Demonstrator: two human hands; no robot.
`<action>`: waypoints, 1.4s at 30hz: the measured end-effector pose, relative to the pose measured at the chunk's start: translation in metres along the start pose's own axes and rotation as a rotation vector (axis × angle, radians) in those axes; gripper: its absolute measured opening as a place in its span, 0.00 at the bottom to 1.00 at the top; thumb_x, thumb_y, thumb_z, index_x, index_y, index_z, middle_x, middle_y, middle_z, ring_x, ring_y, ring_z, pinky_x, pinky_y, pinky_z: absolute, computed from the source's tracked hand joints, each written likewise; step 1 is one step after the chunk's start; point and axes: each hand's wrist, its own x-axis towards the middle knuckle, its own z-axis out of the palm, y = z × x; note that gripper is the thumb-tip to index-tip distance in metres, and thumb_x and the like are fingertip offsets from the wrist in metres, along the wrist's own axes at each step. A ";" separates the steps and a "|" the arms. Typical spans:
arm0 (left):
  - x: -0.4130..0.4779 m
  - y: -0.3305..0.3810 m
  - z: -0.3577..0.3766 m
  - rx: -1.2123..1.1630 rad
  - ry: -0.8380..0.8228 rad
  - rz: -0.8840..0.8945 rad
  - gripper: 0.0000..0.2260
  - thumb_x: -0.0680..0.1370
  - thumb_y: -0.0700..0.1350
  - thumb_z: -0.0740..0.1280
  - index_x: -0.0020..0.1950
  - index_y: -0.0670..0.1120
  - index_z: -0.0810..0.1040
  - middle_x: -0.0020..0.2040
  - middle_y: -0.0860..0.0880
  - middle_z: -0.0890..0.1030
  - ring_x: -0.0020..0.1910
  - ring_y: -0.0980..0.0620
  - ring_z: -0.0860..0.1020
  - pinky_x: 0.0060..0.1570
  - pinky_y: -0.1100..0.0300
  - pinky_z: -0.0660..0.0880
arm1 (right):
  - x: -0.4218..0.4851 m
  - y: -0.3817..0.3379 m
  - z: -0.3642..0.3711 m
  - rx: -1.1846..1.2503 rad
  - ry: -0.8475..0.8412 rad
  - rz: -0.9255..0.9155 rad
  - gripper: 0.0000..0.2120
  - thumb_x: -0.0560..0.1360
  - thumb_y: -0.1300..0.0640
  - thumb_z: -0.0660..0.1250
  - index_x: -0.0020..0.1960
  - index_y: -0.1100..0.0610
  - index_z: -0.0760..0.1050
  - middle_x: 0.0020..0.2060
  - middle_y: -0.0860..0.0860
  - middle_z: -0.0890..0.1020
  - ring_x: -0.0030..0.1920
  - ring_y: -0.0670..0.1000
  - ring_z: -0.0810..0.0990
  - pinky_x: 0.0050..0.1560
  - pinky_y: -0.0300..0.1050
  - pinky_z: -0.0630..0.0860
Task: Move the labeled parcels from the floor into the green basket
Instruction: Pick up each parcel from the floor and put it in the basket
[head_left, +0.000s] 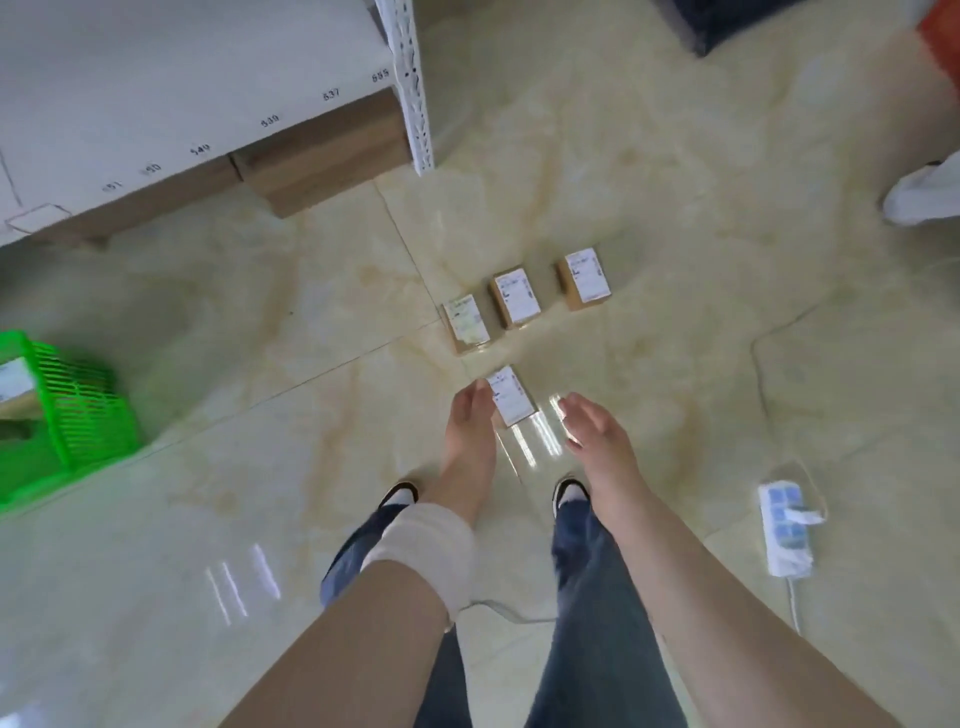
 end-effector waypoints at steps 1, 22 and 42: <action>0.009 -0.004 0.010 -0.011 0.027 0.008 0.18 0.80 0.51 0.56 0.66 0.45 0.69 0.61 0.48 0.75 0.65 0.46 0.72 0.70 0.49 0.63 | 0.016 -0.003 -0.011 -0.034 -0.038 -0.001 0.09 0.78 0.54 0.63 0.55 0.54 0.77 0.62 0.58 0.77 0.60 0.55 0.76 0.66 0.47 0.68; 0.358 -0.306 0.089 -0.009 0.186 -0.050 0.24 0.81 0.51 0.54 0.76 0.48 0.54 0.75 0.46 0.62 0.73 0.47 0.63 0.67 0.57 0.59 | 0.436 0.254 0.007 -0.425 -0.212 -0.006 0.26 0.78 0.44 0.59 0.74 0.51 0.62 0.71 0.46 0.69 0.69 0.49 0.70 0.69 0.45 0.65; 0.392 -0.291 0.096 -0.347 0.117 0.215 0.20 0.80 0.51 0.54 0.73 0.56 0.58 0.67 0.49 0.73 0.64 0.51 0.74 0.64 0.53 0.72 | 0.474 0.274 0.046 -0.142 -0.444 -0.098 0.25 0.76 0.43 0.58 0.71 0.46 0.62 0.65 0.48 0.76 0.62 0.49 0.78 0.61 0.54 0.75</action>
